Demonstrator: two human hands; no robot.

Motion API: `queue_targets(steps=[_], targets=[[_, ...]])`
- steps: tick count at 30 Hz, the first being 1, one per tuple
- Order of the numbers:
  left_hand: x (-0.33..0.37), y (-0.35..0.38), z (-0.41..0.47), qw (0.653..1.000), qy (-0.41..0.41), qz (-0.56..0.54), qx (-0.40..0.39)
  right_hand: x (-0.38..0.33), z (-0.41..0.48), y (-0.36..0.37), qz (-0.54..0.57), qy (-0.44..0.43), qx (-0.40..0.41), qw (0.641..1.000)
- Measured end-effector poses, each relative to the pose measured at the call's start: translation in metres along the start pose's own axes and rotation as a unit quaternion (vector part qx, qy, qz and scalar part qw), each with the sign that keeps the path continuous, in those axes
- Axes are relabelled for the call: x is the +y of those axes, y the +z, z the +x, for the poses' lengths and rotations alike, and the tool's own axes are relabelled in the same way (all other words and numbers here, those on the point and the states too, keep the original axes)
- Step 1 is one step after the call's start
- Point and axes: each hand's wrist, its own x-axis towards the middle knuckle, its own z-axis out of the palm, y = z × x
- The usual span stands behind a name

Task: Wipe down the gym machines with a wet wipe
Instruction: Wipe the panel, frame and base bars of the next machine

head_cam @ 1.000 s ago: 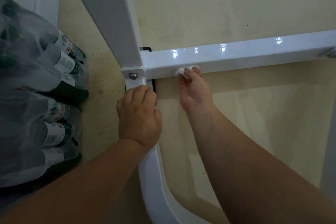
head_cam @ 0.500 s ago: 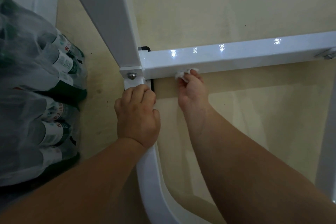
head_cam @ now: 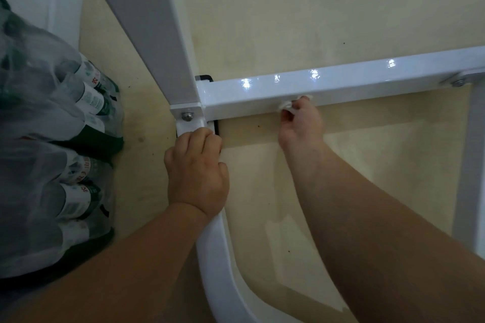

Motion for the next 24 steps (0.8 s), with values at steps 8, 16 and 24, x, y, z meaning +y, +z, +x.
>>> queue_targets(steps=[8, 16, 24], targets=[[0.001, 0.000, -0.001, 1.000, 0.004, 0.017, -0.010, 0.048, -0.035, 0.009, -0.060, 0.089, -0.096, 0.990], [0.004, -0.001, -0.001, 0.997, 0.048, 0.051, -0.019, -0.048, 0.005, -0.005, 0.016, -0.048, 0.013, 0.999], [0.067, 0.012, 0.057, 0.964, 0.117, 0.145, -0.189, -0.021, 0.005, -0.017, -0.194, -0.015, -0.102, 0.975]])
